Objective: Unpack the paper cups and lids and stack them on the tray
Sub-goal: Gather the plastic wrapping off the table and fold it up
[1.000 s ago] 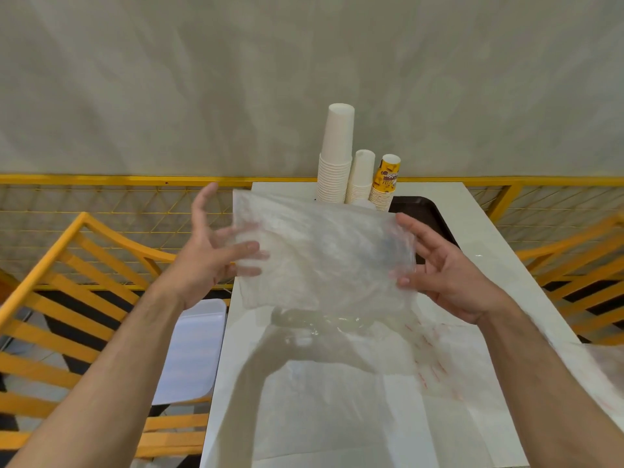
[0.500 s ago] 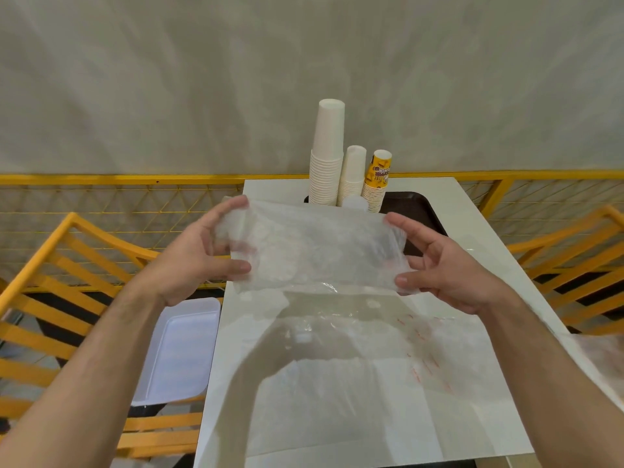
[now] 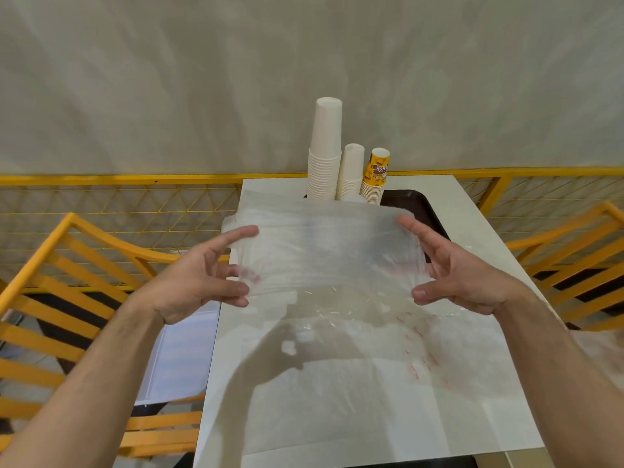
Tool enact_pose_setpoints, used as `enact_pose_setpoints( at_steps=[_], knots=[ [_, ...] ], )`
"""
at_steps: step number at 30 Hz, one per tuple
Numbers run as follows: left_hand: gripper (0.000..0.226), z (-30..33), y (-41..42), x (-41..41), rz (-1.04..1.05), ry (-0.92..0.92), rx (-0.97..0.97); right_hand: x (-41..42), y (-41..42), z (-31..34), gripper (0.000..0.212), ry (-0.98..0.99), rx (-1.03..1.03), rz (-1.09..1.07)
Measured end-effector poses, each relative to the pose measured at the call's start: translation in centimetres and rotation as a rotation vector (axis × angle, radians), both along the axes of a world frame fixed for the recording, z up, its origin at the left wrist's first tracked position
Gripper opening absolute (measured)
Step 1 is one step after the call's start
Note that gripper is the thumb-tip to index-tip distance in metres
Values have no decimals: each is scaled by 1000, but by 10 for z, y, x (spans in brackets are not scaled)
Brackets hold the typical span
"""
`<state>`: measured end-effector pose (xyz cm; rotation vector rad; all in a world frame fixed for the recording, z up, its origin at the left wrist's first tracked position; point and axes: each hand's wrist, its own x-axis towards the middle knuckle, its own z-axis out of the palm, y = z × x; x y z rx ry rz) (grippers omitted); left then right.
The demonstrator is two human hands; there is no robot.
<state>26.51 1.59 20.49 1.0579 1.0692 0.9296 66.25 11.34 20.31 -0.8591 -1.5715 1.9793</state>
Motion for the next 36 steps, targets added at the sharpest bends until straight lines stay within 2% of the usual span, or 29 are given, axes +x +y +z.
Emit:
enact_pose_setpoints(
  at_steps=[4, 8, 13, 16, 19, 24, 26, 28, 30, 36],
  knots=[
    [99, -3, -3, -1, -28, 67, 60, 1, -3, -1, 121, -95, 19, 9],
    [98, 4, -6, -11, -64, 52, 30, 4, -2, 2, 121, -99, 7, 6],
    [93, -16, -14, -10, -101, -156, -87, 6, -4, 2, 120, -114, 35, 17],
    [90, -38, -18, 7, -14, -278, -114, 4, -6, -6, 120, -171, 45, 26],
    [93, -55, -20, 17, 54, -200, -123, 4, -11, -17, 122, -222, 64, 44],
    [108, -83, -39, 14, -70, -142, -202, 11, -29, -52, 120, -254, 12, 84],
    [105, -94, -47, 15, -48, -125, -250, 10, -39, -72, 108, -231, -51, 45],
    [91, -103, -53, 19, 32, -44, -293, 7, -48, -94, 93, -234, -106, -32],
    [83, -114, -60, 23, 91, 90, -343, 4, -55, -113, 85, -308, -111, -83],
    [104, -149, -83, 33, 98, 247, -428, 2, -73, -157, 87, -550, -102, -56]
  ],
)
